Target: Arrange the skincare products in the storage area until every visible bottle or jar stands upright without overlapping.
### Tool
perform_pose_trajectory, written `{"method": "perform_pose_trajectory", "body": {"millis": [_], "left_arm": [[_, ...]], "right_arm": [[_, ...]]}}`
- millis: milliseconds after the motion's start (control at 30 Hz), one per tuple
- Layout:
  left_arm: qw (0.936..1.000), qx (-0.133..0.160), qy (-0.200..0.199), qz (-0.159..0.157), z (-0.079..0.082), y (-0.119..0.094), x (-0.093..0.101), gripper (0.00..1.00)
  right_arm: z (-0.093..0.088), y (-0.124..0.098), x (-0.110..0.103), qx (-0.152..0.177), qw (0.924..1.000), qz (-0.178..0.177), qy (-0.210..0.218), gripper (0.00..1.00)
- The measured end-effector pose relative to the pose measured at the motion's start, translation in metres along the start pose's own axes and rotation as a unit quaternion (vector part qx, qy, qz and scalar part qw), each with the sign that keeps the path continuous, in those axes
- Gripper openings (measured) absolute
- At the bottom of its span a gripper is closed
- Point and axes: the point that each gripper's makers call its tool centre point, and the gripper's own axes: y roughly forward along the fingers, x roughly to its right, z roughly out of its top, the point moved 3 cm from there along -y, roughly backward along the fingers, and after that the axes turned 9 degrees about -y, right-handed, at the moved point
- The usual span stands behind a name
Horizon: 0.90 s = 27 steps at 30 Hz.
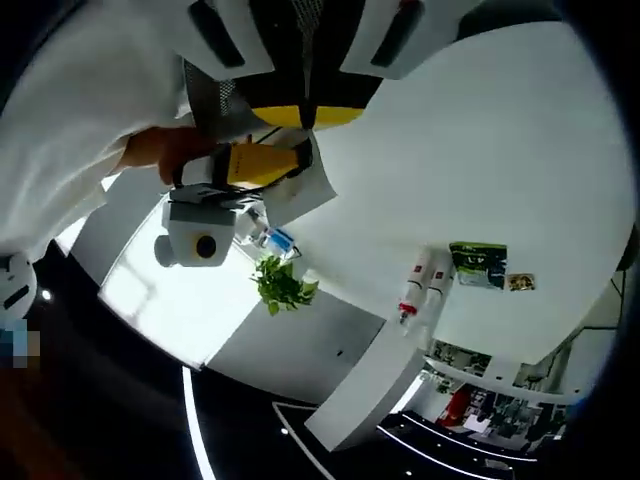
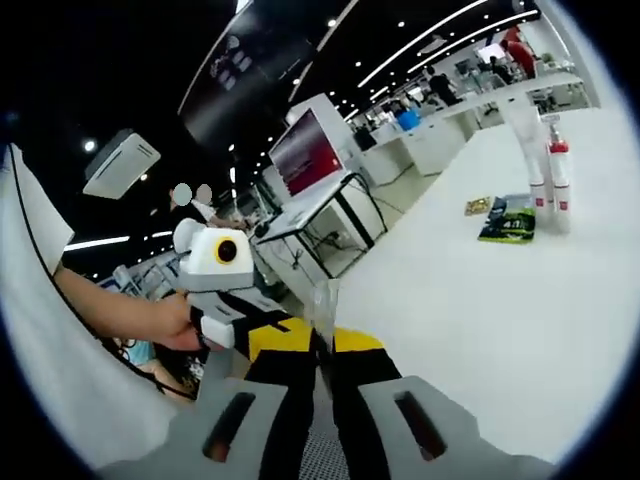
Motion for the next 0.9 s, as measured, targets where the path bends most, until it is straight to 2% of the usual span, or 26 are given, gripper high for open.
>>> {"method": "perform_pose_trajectory", "body": {"millis": [267,500,667,900], "left_arm": [[0.9992,0.025,-0.025,-0.019,0.008,-0.005,0.002,0.0],[0.9985,0.038,-0.034,-0.021,0.011,-0.005,0.003,0.0],[0.9982,0.038,-0.041,-0.024,0.011,-0.006,0.002,0.0],[0.9983,0.034,-0.041,-0.022,0.01,-0.005,0.002,0.0]], "right_arm": [[0.005,-0.004,0.006,0.017,0.9997,-0.017,-0.001,0.1],[0.008,-0.007,0.011,0.027,0.9993,-0.027,-0.001,0.12],[0.009,-0.009,0.015,0.031,0.9989,-0.029,0.021,0.09],[0.007,-0.008,0.013,0.026,0.9991,-0.025,0.022,0.02]]}}
